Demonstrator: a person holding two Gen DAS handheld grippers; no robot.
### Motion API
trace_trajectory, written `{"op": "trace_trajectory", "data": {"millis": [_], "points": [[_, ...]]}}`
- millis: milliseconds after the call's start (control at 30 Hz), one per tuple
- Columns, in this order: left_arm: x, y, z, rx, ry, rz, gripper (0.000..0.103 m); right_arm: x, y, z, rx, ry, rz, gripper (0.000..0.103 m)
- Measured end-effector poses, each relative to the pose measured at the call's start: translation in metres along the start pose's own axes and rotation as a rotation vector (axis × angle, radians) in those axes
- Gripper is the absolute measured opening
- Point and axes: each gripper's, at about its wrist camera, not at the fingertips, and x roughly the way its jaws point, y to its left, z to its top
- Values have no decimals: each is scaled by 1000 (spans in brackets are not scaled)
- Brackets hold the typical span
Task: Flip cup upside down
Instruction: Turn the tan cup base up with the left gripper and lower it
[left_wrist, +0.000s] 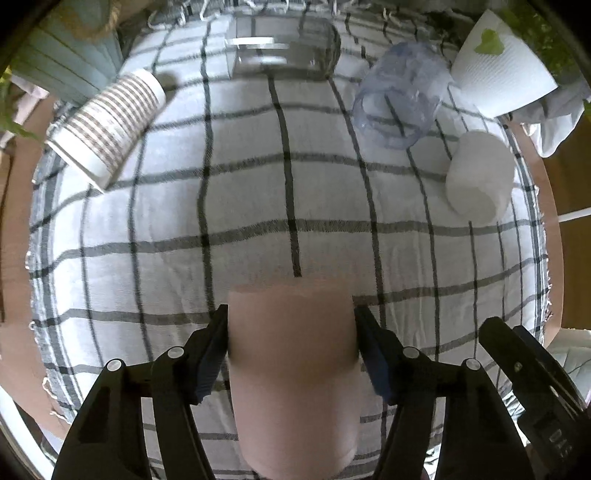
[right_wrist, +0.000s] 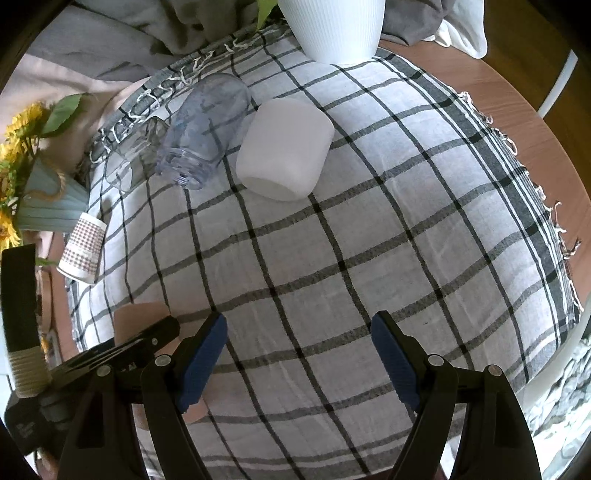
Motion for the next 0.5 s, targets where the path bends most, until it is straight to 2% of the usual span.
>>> {"op": "trace_trajectory", "data": {"millis": [267, 500], "points": [[-40, 1, 2, 32, -123, 14, 65, -16, 10, 4, -12, -49, 18, 80], [-46, -1, -4, 57, -147, 4, 64, -24, 15, 8, -31, -83, 6, 80]]}}
